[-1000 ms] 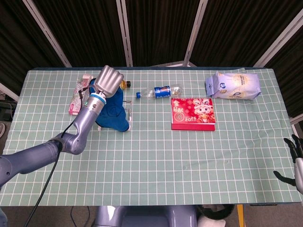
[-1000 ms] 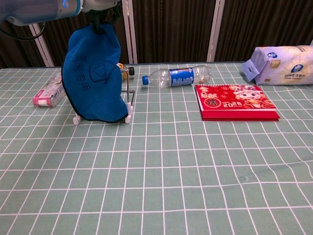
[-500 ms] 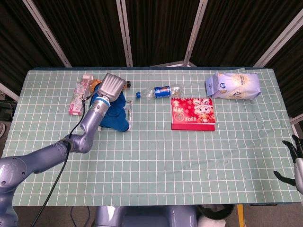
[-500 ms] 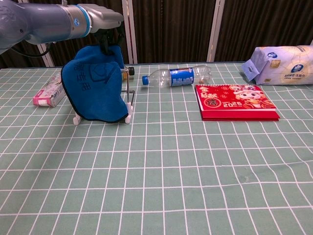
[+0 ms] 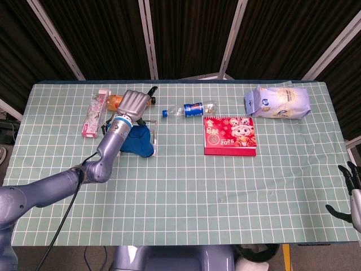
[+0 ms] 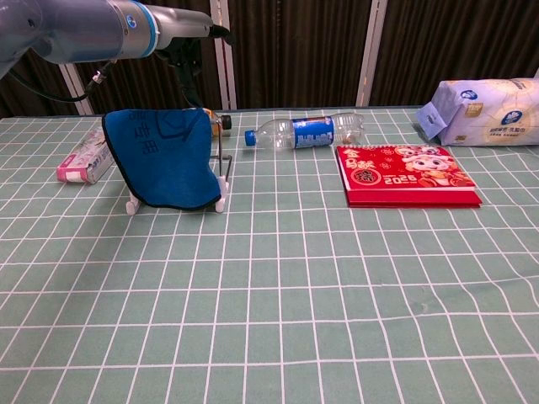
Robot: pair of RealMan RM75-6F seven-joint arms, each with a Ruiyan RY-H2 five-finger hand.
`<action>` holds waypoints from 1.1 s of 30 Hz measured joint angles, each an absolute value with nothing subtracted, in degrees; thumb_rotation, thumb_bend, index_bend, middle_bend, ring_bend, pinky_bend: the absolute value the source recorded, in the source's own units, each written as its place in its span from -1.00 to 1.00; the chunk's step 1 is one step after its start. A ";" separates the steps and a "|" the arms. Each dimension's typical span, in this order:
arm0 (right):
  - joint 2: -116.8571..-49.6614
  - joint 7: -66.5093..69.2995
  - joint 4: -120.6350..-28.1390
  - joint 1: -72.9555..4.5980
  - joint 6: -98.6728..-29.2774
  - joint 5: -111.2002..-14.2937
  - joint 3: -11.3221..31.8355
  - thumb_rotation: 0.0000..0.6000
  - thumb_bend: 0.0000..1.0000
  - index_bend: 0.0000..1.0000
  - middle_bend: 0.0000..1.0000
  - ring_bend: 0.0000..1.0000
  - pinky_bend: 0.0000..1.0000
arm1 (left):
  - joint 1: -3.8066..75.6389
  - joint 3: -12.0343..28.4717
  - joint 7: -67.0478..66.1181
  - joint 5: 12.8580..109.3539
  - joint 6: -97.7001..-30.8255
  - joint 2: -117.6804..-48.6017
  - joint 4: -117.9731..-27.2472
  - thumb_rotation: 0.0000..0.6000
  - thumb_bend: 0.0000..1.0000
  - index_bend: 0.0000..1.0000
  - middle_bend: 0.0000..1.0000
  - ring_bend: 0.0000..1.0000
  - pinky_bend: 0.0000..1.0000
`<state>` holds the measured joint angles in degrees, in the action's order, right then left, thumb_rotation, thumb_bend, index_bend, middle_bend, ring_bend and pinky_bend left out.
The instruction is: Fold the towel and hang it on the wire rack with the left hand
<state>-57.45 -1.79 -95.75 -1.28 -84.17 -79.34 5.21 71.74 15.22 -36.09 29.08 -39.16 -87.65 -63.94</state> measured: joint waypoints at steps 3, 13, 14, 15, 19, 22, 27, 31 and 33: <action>-57.34 -1.57 -95.89 -1.09 -84.63 -79.87 5.08 1.00 -1.00 -0.81 -1.00 -1.00 -1.00 | 71.03 16.13 -34.14 30.15 -41.25 -86.15 -66.65 1.00 -0.97 -1.00 0.71 0.66 1.00; -56.84 0.12 -96.15 -0.44 -86.17 -82.09 4.54 1.00 -1.00 -0.80 -1.00 -1.00 -1.00 | 62.16 18.21 -21.13 43.74 -50.68 -77.82 -81.17 1.00 -0.97 -1.00 0.64 0.63 1.00; -56.77 0.49 -96.10 -0.39 -86.25 -82.32 4.47 1.00 -1.00 -0.79 -1.00 -1.00 -1.00 | 60.96 18.16 -20.17 44.86 -51.67 -76.76 -82.83 1.00 -0.97 -1.00 0.61 0.59 0.99; -56.71 0.79 -96.06 -0.36 -86.30 -82.48 4.43 1.00 -1.00 -0.79 -1.00 -1.00 -1.00 | 59.70 18.08 -19.25 45.88 -52.70 -75.65 -84.48 1.00 -0.97 -1.00 0.57 0.55 0.98; -56.41 2.65 -95.65 -0.25 -86.69 -83.21 4.38 1.00 -1.00 -0.76 -1.00 -1.00 -1.00 | 52.95 16.91 -15.50 49.77 -58.39 -70.23 -92.39 1.00 -0.98 -1.00 0.07 0.04 0.29; -56.30 3.91 -95.12 -0.21 -86.96 -83.55 4.44 1.00 -1.00 -0.73 -1.00 -1.00 -1.00 | 47.88 15.35 -13.85 53.40 -63.30 -66.71 -97.45 1.00 -1.00 -1.00 -0.50 -0.54 -0.41; -56.47 6.48 -93.73 -0.02 -88.98 -84.89 4.90 1.00 -1.00 -0.70 -1.00 -1.00 -1.00 | 39.86 11.67 -13.36 59.72 -72.22 -62.47 -104.52 1.00 -1.00 -1.00 -0.99 -1.00 -0.98; -56.98 7.96 -92.46 0.17 -90.96 -86.23 5.28 1.00 -1.00 -0.58 -1.00 -1.00 -1.00 | 32.56 7.54 -13.50 66.37 -80.45 -59.99 -109.71 1.00 -1.00 -1.00 -1.00 -1.00 -1.00; -57.34 8.79 -91.68 0.27 -91.96 -87.02 5.45 1.00 -1.00 -0.51 -1.00 -1.00 -1.00 | 29.20 5.59 -13.53 69.47 -84.12 -59.39 -111.31 1.00 -1.00 -1.00 -1.00 -1.00 -1.00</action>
